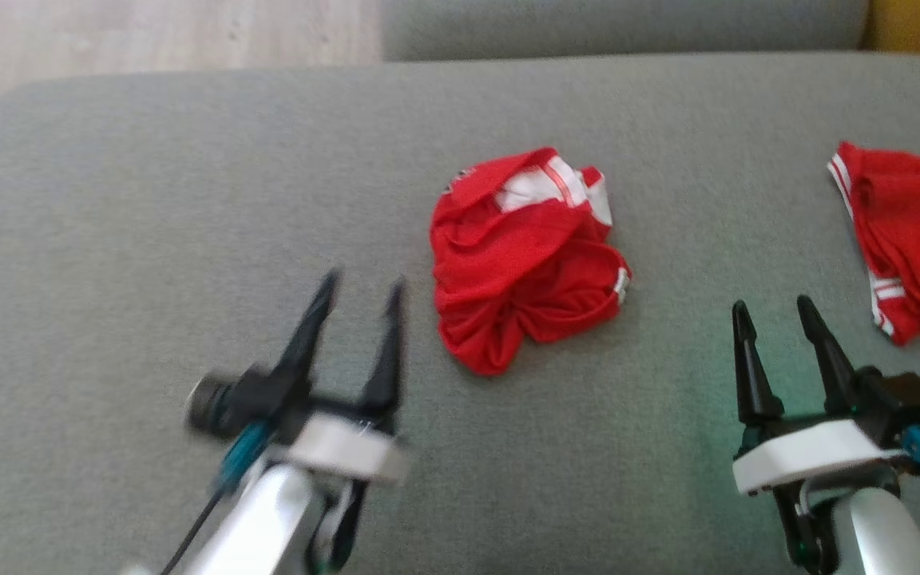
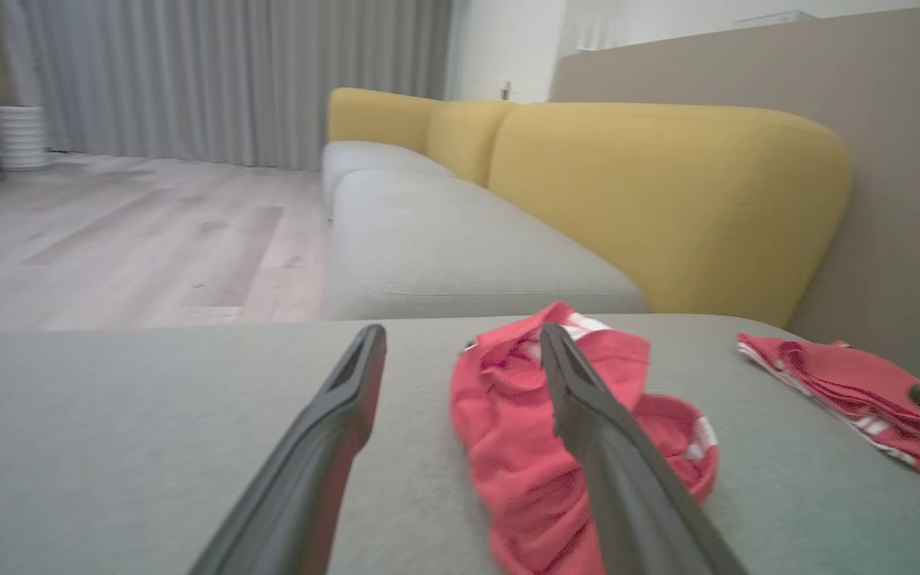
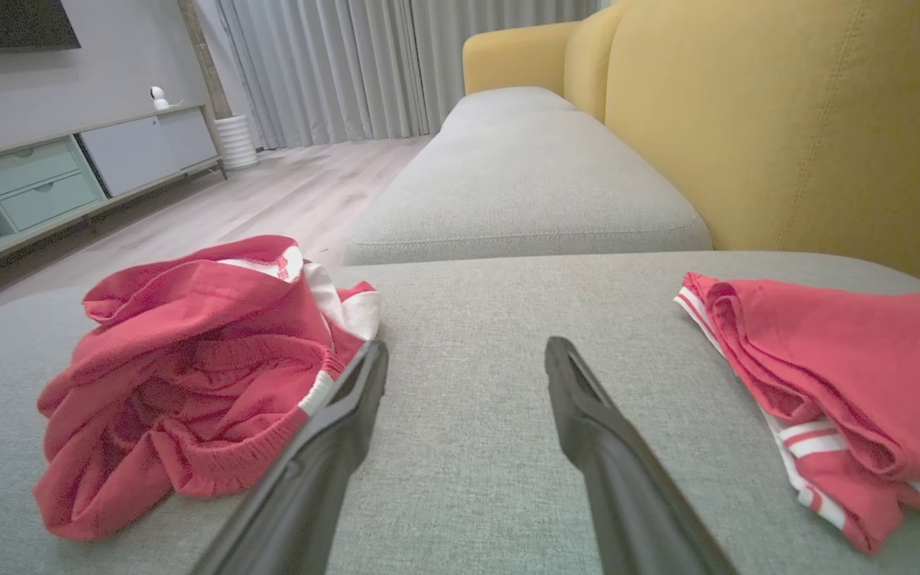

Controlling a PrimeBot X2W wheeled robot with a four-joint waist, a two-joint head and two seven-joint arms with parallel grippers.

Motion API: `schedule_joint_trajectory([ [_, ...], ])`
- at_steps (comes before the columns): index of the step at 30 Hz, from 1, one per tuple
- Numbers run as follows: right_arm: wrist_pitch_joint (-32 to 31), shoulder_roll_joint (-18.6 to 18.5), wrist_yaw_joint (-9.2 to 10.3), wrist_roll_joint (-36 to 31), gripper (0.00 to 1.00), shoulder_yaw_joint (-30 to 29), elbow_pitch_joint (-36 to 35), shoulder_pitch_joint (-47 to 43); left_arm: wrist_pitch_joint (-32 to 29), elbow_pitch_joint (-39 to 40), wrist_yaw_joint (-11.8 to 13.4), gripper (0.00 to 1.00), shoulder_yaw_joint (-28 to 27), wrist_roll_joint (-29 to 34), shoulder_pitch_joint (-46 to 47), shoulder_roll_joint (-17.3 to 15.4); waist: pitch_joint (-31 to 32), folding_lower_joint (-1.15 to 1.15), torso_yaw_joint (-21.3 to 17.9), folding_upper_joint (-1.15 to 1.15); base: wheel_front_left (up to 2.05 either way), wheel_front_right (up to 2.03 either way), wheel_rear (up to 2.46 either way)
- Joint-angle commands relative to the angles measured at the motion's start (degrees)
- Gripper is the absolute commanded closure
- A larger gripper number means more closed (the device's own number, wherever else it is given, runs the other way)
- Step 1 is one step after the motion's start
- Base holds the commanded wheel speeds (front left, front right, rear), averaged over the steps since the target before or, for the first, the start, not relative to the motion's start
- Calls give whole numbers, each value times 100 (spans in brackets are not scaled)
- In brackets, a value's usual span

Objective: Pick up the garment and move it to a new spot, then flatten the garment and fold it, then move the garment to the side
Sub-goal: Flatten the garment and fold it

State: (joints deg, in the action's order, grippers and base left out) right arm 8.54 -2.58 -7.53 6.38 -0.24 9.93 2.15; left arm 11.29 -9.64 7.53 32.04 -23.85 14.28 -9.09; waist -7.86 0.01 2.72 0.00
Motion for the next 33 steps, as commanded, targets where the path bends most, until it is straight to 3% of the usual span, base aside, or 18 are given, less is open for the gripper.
schedule_joint_trajectory([
  [1, 19, -30, 4, -47, 0, 164, -203, 251, -38, 84, -74, 0, -69, 99, 471, 75, -214, -1, -198, 0, 0, 0, 0],
  [7, 50, -30, 4, -26, 0, 348, -193, 524, -400, -699, -492, 0, 510, 250, 1465, 426, -570, -1, -639, 0, 0, 0, 0],
  [13, 134, -30, 4, 39, 0, 426, -103, 692, -539, -1605, -648, 0, 754, 261, 2051, 543, -805, -1, -1000, 0, 0, 0, 0],
  [29, 326, -30, 4, 110, 0, 419, 166, 774, -274, -2890, -396, 0, 681, 399, 2619, 424, -812, -1, -1074, 0, 0, 0, 0],
  [30, 332, -30, 4, 112, 0, 424, 176, 776, -247, -2926, -365, 17, 682, 411, 2633, 424, -805, -1, -1064, 0, 0, 0, 0],
  [31, 338, -30, 4, 114, 0, 429, 184, 778, -229, -2961, -349, 44, 697, 429, 2647, 424, -799, -1, -1054, 0, 0, 0, 0],
  [33, 348, -30, 4, 117, 0, 437, 197, 779, -208, -3035, -332, 73, 725, 454, 2665, 414, -792, -1, -1034, 0, 0, 0, 0],
])
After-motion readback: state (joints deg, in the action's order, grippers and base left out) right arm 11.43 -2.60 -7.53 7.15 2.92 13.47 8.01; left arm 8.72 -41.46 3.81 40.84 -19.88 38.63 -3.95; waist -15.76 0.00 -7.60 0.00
